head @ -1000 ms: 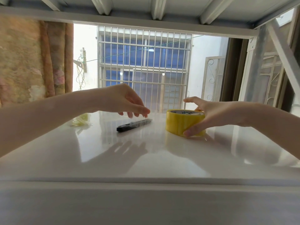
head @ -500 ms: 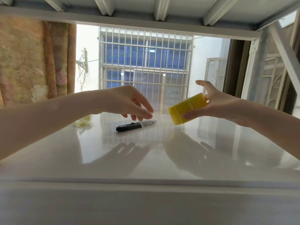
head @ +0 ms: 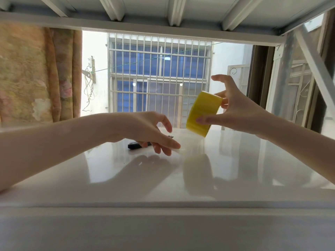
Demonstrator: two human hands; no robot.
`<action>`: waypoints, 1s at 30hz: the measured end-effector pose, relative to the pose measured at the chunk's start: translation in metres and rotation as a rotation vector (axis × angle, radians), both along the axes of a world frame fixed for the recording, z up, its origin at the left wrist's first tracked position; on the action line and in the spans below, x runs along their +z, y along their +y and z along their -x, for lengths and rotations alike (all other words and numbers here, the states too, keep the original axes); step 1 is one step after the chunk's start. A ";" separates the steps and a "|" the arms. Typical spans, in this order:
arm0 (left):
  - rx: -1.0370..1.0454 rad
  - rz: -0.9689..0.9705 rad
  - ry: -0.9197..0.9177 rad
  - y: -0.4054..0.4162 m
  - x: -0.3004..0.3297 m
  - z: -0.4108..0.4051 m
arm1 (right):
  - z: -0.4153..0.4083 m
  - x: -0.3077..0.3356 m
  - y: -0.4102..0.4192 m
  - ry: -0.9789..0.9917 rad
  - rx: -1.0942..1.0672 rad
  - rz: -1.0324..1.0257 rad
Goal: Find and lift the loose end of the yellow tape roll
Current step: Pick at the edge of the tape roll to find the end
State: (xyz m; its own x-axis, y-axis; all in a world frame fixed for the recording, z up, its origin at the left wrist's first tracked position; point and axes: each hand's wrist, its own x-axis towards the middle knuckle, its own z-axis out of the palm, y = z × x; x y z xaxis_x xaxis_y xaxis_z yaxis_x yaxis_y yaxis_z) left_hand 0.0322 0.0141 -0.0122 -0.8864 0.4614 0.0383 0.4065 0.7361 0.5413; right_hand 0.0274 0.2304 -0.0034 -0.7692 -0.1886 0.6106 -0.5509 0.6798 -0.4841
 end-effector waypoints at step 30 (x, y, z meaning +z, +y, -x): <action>-0.368 0.413 0.476 0.007 -0.016 -0.011 | 0.011 -0.005 -0.007 0.029 0.093 -0.150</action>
